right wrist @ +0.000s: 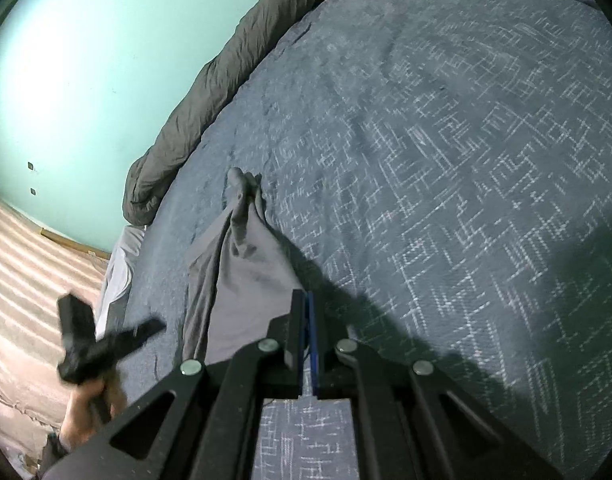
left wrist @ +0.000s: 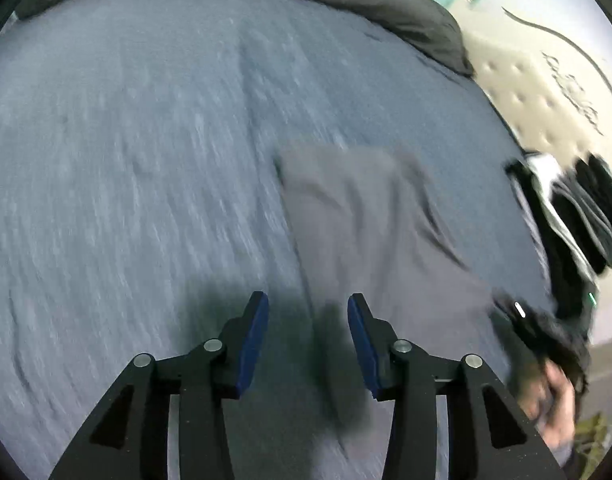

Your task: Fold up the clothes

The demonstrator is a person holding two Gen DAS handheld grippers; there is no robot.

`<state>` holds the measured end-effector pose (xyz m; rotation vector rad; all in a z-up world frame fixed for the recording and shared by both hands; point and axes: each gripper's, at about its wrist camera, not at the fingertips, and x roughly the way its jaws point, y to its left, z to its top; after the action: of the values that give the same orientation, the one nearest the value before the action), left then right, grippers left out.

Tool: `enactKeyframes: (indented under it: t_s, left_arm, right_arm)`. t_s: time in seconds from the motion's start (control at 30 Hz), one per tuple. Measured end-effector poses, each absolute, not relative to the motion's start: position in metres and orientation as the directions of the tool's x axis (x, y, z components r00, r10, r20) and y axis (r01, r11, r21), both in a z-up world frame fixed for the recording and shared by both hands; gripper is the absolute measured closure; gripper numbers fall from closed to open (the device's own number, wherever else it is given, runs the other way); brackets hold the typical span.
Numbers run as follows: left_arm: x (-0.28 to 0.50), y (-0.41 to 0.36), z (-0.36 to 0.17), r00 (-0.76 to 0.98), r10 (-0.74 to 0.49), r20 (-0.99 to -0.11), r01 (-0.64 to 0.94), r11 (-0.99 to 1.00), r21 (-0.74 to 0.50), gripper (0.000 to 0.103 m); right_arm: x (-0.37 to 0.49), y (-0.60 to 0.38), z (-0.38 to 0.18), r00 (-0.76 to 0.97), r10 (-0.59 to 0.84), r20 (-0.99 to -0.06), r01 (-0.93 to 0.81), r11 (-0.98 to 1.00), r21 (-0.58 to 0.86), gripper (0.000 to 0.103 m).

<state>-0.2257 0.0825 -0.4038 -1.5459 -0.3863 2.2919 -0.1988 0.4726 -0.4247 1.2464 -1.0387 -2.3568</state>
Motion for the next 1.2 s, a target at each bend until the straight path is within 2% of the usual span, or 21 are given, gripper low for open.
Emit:
enactKeyframes:
  t_s: [0.23, 0.67, 0.7, 0.77, 0.8, 0.83, 0.87, 1.2]
  left_arm:
    - [-0.171, 0.101, -0.417, -0.296, 0.444, -0.846, -0.122, -0.896, -0.428, 0.058]
    - [-0.147, 0.140, -0.412, -0.354, 0.335, -0.873, -0.235, -0.936, -0.263, 0.059]
    - [-0.149, 0.144, -0.413, -0.353, 0.326, -0.877, -0.246, -0.937, -0.249, 0.061]
    - [-0.150, 0.150, -0.417, -0.342, 0.312, -0.886, -0.272, -0.936, -0.224, 0.083]
    - [-0.150, 0.152, -0.419, -0.339, 0.304, -0.890, -0.281, -0.936, -0.213, 0.088]
    - [-0.151, 0.153, -0.421, -0.336, 0.297, -0.894, -0.288, -0.936, -0.202, 0.097]
    - [-0.151, 0.154, -0.422, -0.335, 0.294, -0.895, -0.293, -0.935, -0.198, 0.100]
    - [-0.149, 0.123, -0.416, -0.351, 0.303, -0.886, -0.237, -0.944, -0.229, 0.100]
  right_arm:
    - [-0.191, 0.471, -0.427, -0.594, -0.525, -0.610, -0.091, -0.709, 0.699, 0.102]
    - [-0.192, 0.463, -0.426, -0.596, -0.518, -0.614, -0.082, -0.721, 0.688, 0.102]
    - [-0.192, 0.464, -0.426, -0.597, -0.517, -0.614, -0.083, -0.721, 0.688, 0.102]
    - [-0.192, 0.465, -0.426, -0.598, -0.517, -0.612, -0.083, -0.720, 0.689, 0.102]
    - [-0.193, 0.465, -0.426, -0.598, -0.518, -0.612, -0.082, -0.720, 0.690, 0.102]
    - [-0.193, 0.466, -0.426, -0.599, -0.518, -0.611, -0.082, -0.719, 0.690, 0.102]
    - [-0.193, 0.466, -0.426, -0.599, -0.518, -0.610, -0.082, -0.718, 0.691, 0.102]
    - [-0.193, 0.470, -0.425, -0.600, -0.519, -0.609, -0.086, -0.715, 0.694, 0.102]
